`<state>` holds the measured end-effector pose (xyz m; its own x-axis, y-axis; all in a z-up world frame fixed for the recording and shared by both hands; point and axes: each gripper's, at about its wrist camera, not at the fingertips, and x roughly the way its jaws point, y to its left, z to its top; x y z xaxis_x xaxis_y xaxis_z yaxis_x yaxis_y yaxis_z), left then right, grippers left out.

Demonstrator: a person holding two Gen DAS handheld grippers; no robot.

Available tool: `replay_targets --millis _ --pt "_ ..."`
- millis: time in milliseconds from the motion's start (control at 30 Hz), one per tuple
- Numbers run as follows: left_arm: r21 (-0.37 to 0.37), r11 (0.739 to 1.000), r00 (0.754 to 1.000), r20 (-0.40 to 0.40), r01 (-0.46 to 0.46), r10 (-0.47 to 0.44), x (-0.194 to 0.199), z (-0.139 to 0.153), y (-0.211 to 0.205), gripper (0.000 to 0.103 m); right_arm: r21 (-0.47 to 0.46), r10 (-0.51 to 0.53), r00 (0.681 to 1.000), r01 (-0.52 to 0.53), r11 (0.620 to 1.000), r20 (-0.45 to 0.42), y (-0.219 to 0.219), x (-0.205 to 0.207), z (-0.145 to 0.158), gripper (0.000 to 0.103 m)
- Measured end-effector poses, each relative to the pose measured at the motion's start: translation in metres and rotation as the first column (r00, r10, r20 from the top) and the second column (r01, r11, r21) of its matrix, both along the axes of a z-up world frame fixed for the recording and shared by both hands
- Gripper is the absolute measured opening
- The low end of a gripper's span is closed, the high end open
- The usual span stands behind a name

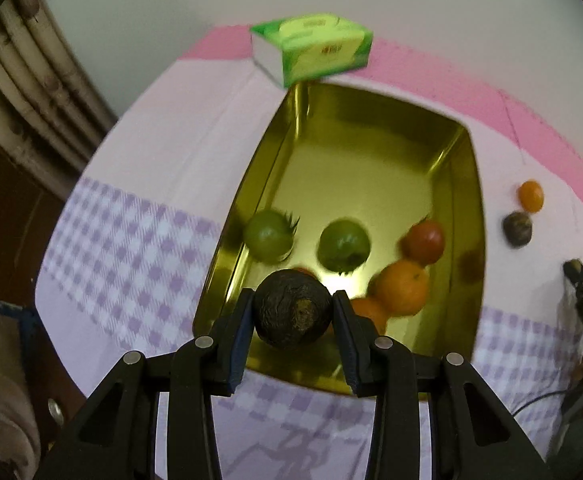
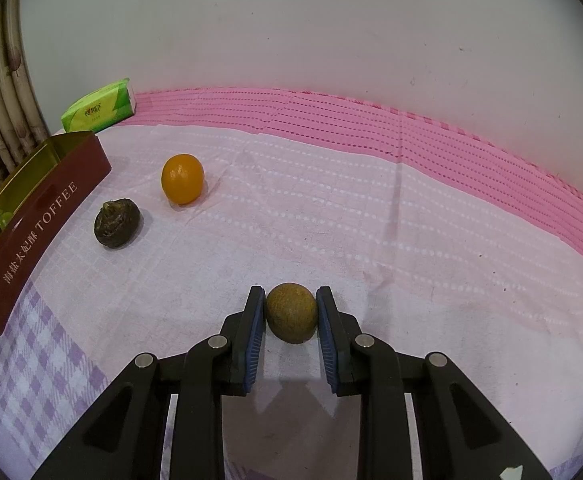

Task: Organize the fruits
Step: 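Carry the dark wrinkled fruit into the tin tray and open the left tool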

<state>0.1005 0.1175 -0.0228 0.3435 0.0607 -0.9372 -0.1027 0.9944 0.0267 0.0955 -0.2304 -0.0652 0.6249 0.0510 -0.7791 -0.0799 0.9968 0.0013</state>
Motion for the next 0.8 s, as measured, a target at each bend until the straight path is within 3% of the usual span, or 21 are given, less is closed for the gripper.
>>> replay_targets --millis 400,800 --pt "-0.009 1.0 0.999 -0.044 0.002 -0.002 0.003 -0.031 0.015 0.04 -0.012 0.001 1.0 -0.001 1.0 0.001 0.001 0.0 -0.001 0.024" --pt "0.014 0.999 0.999 -0.033 0.034 -0.033 0.004 -0.036 0.015 0.041 -0.019 0.004 1.0 -0.004 1.0 0.001 0.002 0.0 0.0 0.024"
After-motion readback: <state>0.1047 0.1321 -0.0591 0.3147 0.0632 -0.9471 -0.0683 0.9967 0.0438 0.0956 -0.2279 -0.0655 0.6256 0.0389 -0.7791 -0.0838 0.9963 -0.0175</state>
